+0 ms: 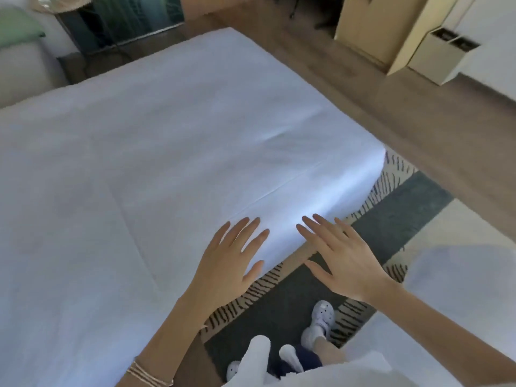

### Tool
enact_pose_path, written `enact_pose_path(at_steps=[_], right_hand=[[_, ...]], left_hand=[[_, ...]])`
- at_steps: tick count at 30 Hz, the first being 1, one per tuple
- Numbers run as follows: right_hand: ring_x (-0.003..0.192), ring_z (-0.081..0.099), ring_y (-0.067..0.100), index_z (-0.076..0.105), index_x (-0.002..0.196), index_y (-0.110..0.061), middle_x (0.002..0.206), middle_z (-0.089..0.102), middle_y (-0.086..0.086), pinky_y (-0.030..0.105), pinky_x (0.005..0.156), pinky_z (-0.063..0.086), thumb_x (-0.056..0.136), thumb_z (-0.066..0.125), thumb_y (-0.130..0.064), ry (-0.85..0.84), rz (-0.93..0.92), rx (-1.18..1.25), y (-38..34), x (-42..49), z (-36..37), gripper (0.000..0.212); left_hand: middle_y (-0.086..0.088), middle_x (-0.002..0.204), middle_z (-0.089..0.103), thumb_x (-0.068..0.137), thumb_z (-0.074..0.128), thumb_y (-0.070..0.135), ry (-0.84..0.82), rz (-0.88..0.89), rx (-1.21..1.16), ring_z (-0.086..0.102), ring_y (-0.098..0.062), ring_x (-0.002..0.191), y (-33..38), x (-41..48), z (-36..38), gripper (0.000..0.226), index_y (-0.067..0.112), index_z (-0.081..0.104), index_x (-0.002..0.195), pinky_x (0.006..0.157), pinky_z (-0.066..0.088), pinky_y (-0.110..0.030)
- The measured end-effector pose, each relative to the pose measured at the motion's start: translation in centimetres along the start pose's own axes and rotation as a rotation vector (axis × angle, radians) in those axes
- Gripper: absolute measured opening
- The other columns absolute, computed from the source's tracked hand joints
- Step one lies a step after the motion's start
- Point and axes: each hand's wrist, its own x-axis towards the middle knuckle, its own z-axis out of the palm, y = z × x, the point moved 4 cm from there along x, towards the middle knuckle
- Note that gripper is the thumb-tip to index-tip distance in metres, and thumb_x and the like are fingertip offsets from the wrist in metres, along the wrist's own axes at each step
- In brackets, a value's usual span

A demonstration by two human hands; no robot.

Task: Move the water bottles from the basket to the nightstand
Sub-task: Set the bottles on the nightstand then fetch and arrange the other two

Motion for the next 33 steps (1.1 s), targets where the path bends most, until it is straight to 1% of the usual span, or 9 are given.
enact_pose_path(at_steps=[5,10,14,18,20,22,26,30,33], right_hand=[[0.134,0.038,0.023,0.040,0.140,-0.017,0.145,0.042,0.003,0.049,0.103,0.038,0.090,0.041,-0.046,0.050,0.156,0.029,12.4,-3.7,-2.7,0.058],[0.131,0.042,0.023,0.038,0.139,-0.018,0.142,0.046,0.003,0.047,0.105,0.035,0.089,0.040,-0.046,0.099,0.288,0.001,23.2,-6.6,-5.7,0.057],[0.133,0.039,0.021,0.038,0.141,-0.019,0.144,0.043,0.002,0.045,0.108,0.031,0.089,0.039,-0.048,0.137,0.423,-0.009,30.0,-8.1,-7.4,0.059],[0.134,0.037,0.021,0.040,0.140,-0.017,0.144,0.043,0.002,0.044,0.109,0.028,0.089,0.041,-0.047,0.188,0.518,0.012,35.1,-8.2,-7.6,0.059],[0.134,0.037,0.022,0.039,0.141,-0.018,0.145,0.042,0.002,0.047,0.109,0.031,0.090,0.039,-0.047,0.208,0.555,0.018,37.2,-7.7,-7.1,0.059],[0.134,0.038,0.023,0.038,0.141,-0.018,0.145,0.042,0.002,0.049,0.107,0.034,0.090,0.037,-0.048,0.216,0.587,0.013,39.3,-6.8,-6.7,0.059],[0.134,0.038,0.023,0.036,0.142,-0.019,0.145,0.042,0.002,0.049,0.105,0.036,0.090,0.039,-0.047,0.254,0.669,0.020,43.7,-5.1,-7.4,0.060],[0.133,0.040,0.023,0.037,0.142,-0.017,0.144,0.043,0.003,0.048,0.106,0.035,0.089,0.041,-0.047,0.302,0.720,-0.003,48.6,-3.2,-9.3,0.060],[0.133,0.040,0.023,0.037,0.142,-0.017,0.144,0.042,0.003,0.048,0.106,0.036,0.090,0.039,-0.047,0.317,0.771,-0.004,52.8,-2.4,-10.4,0.060]], left_hand=[[-0.003,0.143,0.046,0.098,0.015,0.052,-0.011,0.203,-0.022,0.047,-0.024,0.129,7.8,12.6,0.3,0.053,0.025,0.041,0.136,0.103,0.040,-0.050],[0.001,0.143,0.046,0.095,0.021,0.054,0.008,0.389,0.018,0.046,-0.021,0.130,15.3,24.7,0.3,0.052,0.029,0.041,0.136,0.107,0.031,-0.048],[0.000,0.141,0.048,0.090,0.031,0.055,0.022,0.523,0.057,0.047,-0.022,0.129,19.9,32.7,-0.1,0.054,0.028,0.052,0.132,0.108,0.027,-0.048],[-0.001,0.142,0.048,0.090,0.031,0.055,0.010,0.599,0.051,0.047,-0.022,0.129,21.9,39.2,0.2,0.056,0.027,0.053,0.133,0.108,0.028,-0.045],[0.000,0.142,0.047,0.091,0.029,0.055,-0.008,0.628,0.045,0.046,-0.022,0.130,22.3,42.2,0.6,0.056,0.027,0.051,0.134,0.108,0.027,-0.045],[-0.001,0.141,0.048,0.090,0.031,0.054,-0.005,0.670,0.047,0.047,-0.022,0.129,22.4,45.4,0.9,0.055,0.026,0.051,0.134,0.107,0.029,-0.045],[-0.003,0.141,0.049,0.090,0.036,0.048,-0.005,0.738,0.010,0.046,-0.022,0.130,22.7,51.8,0.4,0.053,0.023,0.051,0.135,0.106,0.035,-0.044],[-0.003,0.142,0.046,0.094,0.038,0.040,0.043,0.819,-0.027,0.041,-0.021,0.132,23.8,58.1,-0.9,0.049,0.020,0.048,0.138,0.108,0.036,-0.042],[-0.003,0.143,0.045,0.094,0.041,0.040,0.075,0.833,-0.046,0.039,-0.021,0.133,25.1,62.6,-1.3,0.050,0.019,0.046,0.139,0.108,0.035,-0.042]])
